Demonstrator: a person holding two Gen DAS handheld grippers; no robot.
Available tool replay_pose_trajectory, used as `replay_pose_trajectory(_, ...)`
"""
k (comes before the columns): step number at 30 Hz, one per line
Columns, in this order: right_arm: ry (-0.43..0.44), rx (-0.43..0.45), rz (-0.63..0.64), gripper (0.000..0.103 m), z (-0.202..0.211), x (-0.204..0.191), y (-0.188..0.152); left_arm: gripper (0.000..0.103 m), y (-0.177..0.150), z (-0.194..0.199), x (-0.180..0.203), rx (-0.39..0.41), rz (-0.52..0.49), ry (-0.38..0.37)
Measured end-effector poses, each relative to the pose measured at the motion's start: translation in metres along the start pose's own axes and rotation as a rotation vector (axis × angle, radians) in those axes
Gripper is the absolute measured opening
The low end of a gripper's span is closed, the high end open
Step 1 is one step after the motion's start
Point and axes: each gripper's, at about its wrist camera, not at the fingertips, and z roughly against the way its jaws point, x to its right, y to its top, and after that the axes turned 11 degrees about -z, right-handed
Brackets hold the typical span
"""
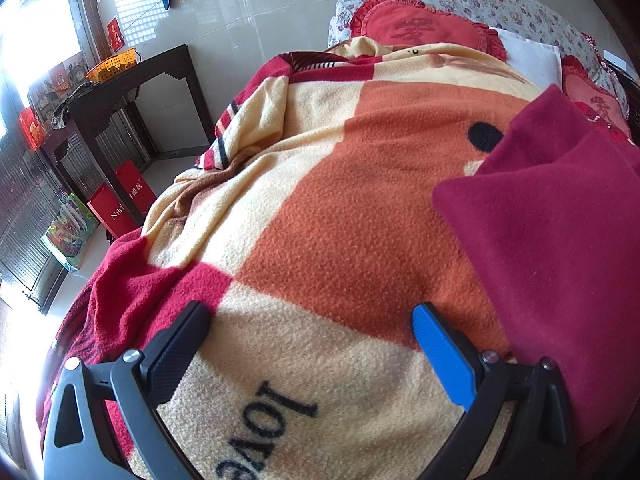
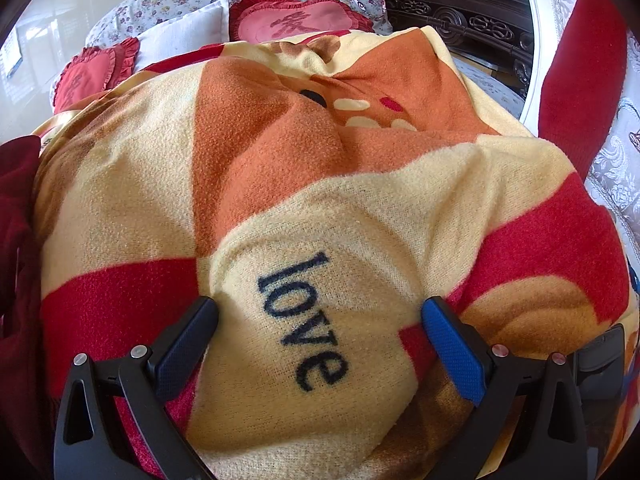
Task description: Fold small clothes
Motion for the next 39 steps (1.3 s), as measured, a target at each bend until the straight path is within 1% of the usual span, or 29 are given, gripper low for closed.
replay_pose_trajectory(28, 0.003, 0.000, 0.000, 0.087, -0.0013, 0.0012, 0.0003, 0.103, 0.0011, -0.0007, 0.0015, 0.000, 0.002, -0.001)
replay_pose_trajectory(33, -0.013, -0.006, 0.001, 0.087, -0.0026, -0.0002, 0.0011, 0.103, 0.0020, -0.0012, 0.0028, 0.000, -0.004, 0.006)
replay_pose_trajectory(35, -0.027, -0.018, 0.001, 0.087, -0.0015, -0.0017, 0.0021, 0.103, 0.0010, -0.0005, 0.0024, 0.000, -0.004, 0.006)
replay_pose_trajectory(37, -0.065, -0.053, -0.021, 0.087, 0.0018, -0.0048, 0.0027, 0.103, 0.0022, -0.0009, 0.0034, -0.009, -0.005, 0.010)
replay_pose_trajectory(39, -0.069, -0.088, -0.057, 0.086, 0.0048, -0.0068, 0.0020, 0.103, 0.0015, -0.0006, 0.0022, -0.005, 0.000, 0.003)
